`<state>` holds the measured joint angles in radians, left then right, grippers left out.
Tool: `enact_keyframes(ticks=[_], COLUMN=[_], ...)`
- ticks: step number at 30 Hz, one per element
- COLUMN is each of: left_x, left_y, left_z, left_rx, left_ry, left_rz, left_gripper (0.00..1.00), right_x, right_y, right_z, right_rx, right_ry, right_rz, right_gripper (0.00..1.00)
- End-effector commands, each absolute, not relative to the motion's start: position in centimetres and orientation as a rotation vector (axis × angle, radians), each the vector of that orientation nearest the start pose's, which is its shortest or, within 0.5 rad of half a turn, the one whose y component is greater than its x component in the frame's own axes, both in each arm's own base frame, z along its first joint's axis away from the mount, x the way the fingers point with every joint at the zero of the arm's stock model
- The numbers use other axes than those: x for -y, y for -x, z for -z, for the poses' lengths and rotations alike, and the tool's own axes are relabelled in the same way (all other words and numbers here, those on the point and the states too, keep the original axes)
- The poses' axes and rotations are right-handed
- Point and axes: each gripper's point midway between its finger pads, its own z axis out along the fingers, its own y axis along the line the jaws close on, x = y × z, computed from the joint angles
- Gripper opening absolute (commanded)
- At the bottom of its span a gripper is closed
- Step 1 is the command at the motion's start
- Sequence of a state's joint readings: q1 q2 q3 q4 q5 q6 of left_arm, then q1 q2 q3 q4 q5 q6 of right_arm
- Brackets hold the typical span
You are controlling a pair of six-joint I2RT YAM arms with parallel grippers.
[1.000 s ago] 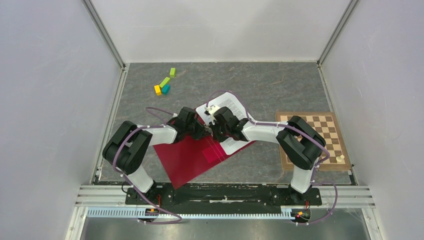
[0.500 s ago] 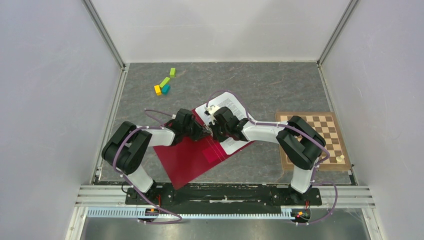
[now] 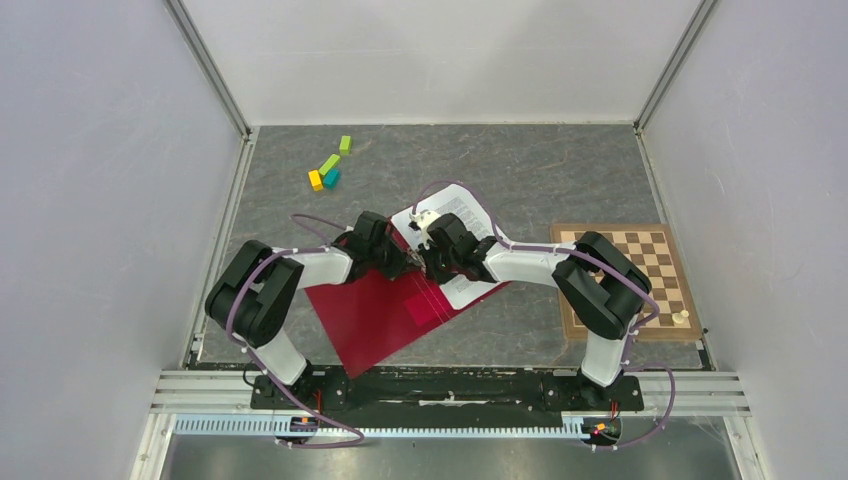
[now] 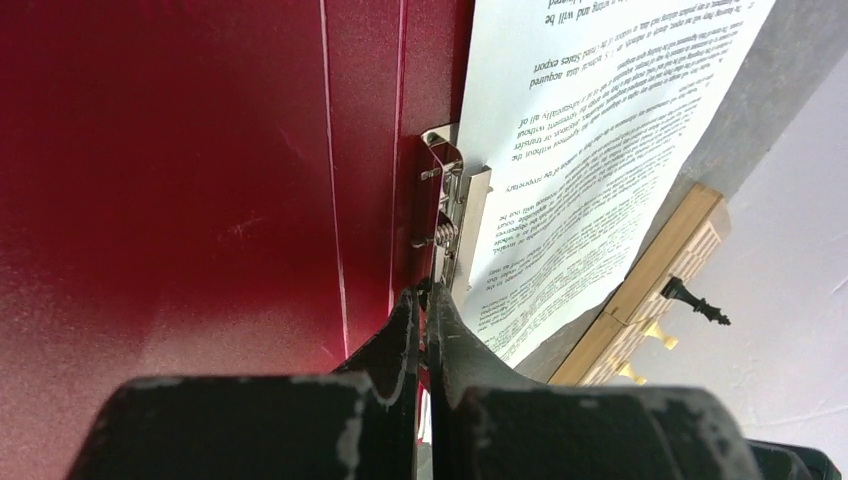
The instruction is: Put the files into the folder
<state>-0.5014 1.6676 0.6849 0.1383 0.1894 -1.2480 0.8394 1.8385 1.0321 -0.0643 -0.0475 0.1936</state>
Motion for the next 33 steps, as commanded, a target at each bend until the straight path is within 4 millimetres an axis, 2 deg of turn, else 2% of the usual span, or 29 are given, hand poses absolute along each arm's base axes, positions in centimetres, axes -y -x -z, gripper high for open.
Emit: enact_keyframes(ticks=[1,5,12,16,25,28,33], left_x=[19.7,18.5,17.8,17.7,17.9,18.0,18.1], left_y=[-26.7,-26.2,-25.7,-25.6,-25.6,-25.6,-25.6], left_z=[3.4,4.4,5.2,5.5,5.6,5.6,5.6], left_rx=[-2.709,-2.736,-2.747,-2.749,-2.746,-2.746,-2.747], left_ry=[0.925,0.934,0.957,0.968,0.972,0.976,0.976], left_rz=[0.471,0.327,0.257,0.248,0.264,0.274,0.283], left_gripper=[0.02,0.02,0.02,0.02,0.02,0.02,0.02], right_x=[-29.0,-30.4,-32.5,-32.9,-32.2,-32.8,-33.8], right_y=[-24.0,-24.9,-26.1,-26.9,-29.4,-29.7,-29.0], right_z=[3.3,1.5,-1.9,-3.7,-8.3,-8.0,-5.8], right_rx=[-2.598,-2.552,-2.469,-2.434,-2.333,-2.345,-2.400], right_ry=[0.880,0.864,0.818,0.762,0.537,0.538,0.560], right_rz=[-0.366,-0.422,-0.518,-0.550,-0.620,-0.636,-0.693], right_gripper=[0.00,0.08,0.26,0.30,0.32,0.32,0.29])
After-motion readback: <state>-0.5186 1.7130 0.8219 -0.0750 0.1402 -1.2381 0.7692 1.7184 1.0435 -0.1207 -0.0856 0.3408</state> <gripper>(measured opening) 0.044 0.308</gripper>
